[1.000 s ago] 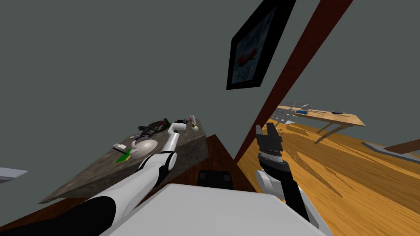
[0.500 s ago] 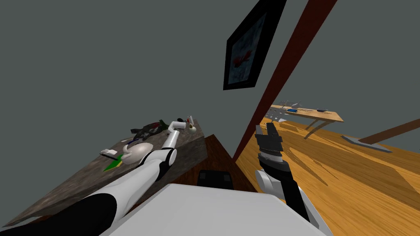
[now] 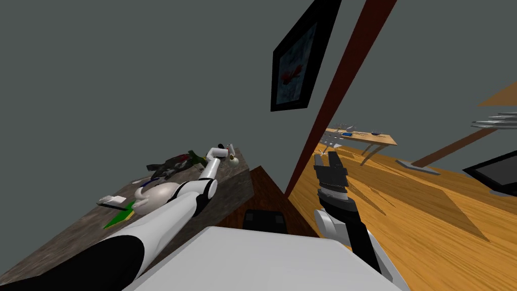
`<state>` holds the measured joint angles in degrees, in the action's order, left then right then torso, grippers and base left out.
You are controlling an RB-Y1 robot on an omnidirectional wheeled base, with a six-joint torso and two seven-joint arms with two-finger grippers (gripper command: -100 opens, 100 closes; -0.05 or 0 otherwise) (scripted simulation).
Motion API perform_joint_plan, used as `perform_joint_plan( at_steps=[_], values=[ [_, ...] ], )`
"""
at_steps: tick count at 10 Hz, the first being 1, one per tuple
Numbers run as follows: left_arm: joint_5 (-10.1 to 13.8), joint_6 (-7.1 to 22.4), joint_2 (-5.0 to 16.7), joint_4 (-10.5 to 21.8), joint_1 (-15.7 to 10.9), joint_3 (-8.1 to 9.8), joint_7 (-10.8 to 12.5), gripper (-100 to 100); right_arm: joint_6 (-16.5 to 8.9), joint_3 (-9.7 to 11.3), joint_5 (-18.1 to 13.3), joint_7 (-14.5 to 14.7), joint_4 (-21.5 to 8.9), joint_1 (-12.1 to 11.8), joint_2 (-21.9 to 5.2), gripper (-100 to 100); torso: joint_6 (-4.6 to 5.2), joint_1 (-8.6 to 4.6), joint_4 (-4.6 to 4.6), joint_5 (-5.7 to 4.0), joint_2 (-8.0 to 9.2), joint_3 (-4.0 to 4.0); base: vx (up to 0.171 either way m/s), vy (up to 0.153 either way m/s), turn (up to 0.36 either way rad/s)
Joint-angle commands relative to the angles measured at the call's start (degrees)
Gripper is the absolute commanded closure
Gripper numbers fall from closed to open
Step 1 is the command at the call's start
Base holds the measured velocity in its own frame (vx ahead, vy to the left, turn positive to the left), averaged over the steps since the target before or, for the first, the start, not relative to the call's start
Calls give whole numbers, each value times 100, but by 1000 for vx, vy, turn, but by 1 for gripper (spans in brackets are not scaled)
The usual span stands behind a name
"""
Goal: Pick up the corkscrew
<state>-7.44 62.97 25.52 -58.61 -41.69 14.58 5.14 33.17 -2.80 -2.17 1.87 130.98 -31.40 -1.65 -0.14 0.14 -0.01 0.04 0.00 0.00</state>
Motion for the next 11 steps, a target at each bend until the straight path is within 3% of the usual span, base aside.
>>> perform_joint_plan(
  at_steps=[1, 4, 5, 6, 11],
  values=[
    [-53, 286, 132, 286, -254, 5, 76, -100, 0, 0, 0, 0, 0, 0, 0, 0, 0, 0, 0, 0, 0, 0, 18, 22, -170],
    [-103, 759, 245, 770, -430, 4, 155, -100, 0, 0, 0, 0, 0, 1, 0, 0, 4, 11, -1, 1, -5, -3, 19, 45, -140],
    [-103, 841, 245, 770, -430, 4, 155, -100, 0, 0, 0, 0, 0, 0, 0, 0, 0, 10, -1, 2, -4, -3, 7, 22, 1],
    [-150, 1061, 360, 1049, -587, -3, 236, -100, 0, 0, 0, 0, 0, 0, 0, 0, -1, 4, -1, 1, -1, -1, 23, 38, -186],
    [-237, 1882, 590, 1669, -850, -35, 406, -100, 0, 0, 0, 0, 0, 0, -1, 0, 2, 19, -1, 4, -5, -3, 19, 58, -123]
  ],
)
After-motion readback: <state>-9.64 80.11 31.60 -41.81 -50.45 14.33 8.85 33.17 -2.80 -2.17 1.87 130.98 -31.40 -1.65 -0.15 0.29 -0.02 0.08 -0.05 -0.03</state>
